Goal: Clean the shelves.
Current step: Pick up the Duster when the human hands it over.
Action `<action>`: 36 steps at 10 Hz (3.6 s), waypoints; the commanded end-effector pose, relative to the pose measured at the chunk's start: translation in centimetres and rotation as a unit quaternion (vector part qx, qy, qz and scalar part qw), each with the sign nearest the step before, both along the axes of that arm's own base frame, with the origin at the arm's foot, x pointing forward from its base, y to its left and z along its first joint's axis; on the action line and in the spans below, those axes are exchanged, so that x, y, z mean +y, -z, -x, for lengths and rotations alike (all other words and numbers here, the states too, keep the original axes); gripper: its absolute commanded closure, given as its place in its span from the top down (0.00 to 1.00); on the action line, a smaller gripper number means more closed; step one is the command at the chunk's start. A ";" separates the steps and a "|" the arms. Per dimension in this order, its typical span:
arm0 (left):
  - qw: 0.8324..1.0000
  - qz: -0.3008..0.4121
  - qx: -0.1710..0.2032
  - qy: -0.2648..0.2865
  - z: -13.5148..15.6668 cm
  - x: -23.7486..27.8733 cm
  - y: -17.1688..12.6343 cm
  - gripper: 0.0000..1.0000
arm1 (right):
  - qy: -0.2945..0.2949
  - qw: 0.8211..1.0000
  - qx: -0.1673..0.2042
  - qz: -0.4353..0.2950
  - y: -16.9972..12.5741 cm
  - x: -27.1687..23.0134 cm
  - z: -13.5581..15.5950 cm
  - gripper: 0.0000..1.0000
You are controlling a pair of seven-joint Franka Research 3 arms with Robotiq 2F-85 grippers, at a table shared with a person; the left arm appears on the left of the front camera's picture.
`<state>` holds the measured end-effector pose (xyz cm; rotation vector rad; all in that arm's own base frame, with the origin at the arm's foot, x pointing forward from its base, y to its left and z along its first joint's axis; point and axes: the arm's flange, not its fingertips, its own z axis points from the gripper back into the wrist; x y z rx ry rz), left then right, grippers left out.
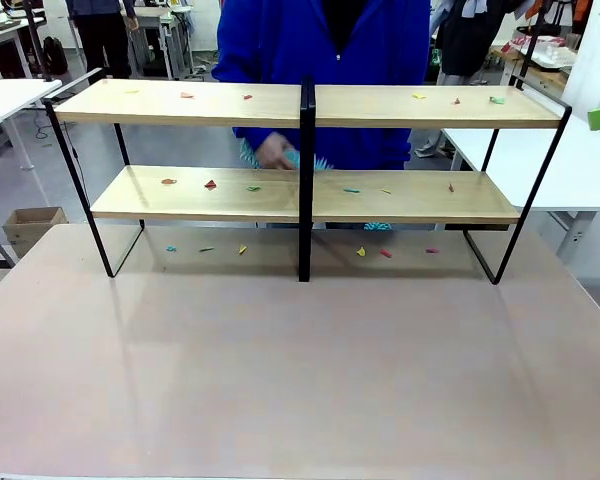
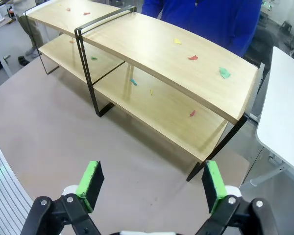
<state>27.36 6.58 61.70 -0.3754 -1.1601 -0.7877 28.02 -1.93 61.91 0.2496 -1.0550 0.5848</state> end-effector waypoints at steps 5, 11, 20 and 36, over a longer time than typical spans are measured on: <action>1.000 0.002 -0.004 0.004 0.1 -0.1 -0.2 1.00 | 0.008 0.997 -0.047 -0.053 2.3 0.2 2.3 1.00; 1.000 0.002 -0.004 0.004 0.1 -0.1 -0.2 1.00 | 0.009 0.998 -0.042 -0.036 -1.6 -0.7 0.7 1.00; 1.000 0.002 -0.004 0.004 0.1 -0.1 -0.2 1.00 | 0.009 0.998 -0.042 -0.036 -1.6 -0.7 0.7 1.00; 0.782 0.364 0.504 0.047 -18.4 -8.1 -6.1 1.00 | 0.009 0.998 -0.042 -0.036 -1.6 -0.7 0.7 1.00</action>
